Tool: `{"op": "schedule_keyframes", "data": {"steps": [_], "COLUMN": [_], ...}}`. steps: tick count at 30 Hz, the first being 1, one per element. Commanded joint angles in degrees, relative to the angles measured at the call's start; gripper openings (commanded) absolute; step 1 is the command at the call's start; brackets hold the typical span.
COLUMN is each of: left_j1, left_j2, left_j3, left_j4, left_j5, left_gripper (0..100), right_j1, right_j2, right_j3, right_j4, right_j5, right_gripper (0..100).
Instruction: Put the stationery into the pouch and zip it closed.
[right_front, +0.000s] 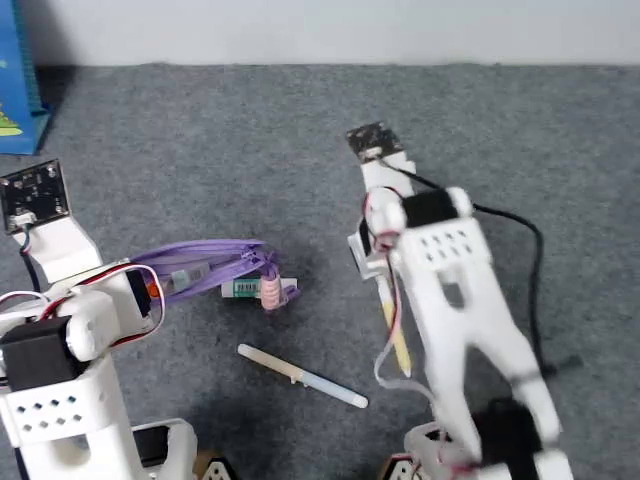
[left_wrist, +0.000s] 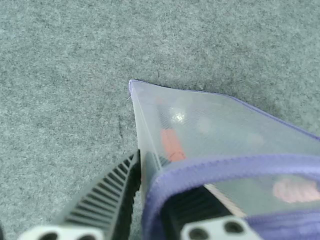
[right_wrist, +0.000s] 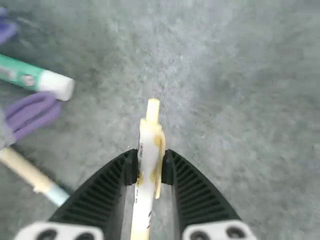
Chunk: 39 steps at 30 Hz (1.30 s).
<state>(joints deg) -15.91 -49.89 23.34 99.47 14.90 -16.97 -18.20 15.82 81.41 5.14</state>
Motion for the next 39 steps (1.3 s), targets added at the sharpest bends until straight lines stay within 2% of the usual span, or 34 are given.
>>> {"op": "schedule_keyframes", "data": {"steps": [1, 8, 12, 15, 22, 35, 39], "left_j1": [0.26, 0.26, 0.26, 0.26, 0.18, 0.26, 0.26], "left_j2": [-0.09, -0.09, -0.09, -0.09, -0.09, -0.09, -0.09], "left_j3": [-0.31, -0.4, -0.4, -0.4, -0.13, -0.13, -0.13], "left_j4": [1.05, 1.05, 1.05, 1.05, 1.05, 1.05, 1.05], "left_j5": [0.7, 0.7, 0.7, 0.7, 0.79, 0.79, 0.79], "left_gripper": [1, 1, 1, 1, 1, 1, 1], "right_j1": [-2.24, -12.44, -19.3, -24.22, -31.34, -32.66, -32.57], "right_j2": [-13.05, -30.99, -38.55, -41.71, -44.79, -45.14, -45.05], "right_j3": [-1.41, -1.41, -1.32, -1.32, -0.62, 23.91, 28.84], "right_j4": [3.74, 2.77, -3.03, -8.66, -19.21, -67.3, -78.2], "right_j5": [0.62, 0.18, 0.0, -3.69, -8.26, -9.23, -9.14], "right_gripper": [0.8, 0.8, 0.8, 0.8, 0.8, 0.8, 0.8]}}
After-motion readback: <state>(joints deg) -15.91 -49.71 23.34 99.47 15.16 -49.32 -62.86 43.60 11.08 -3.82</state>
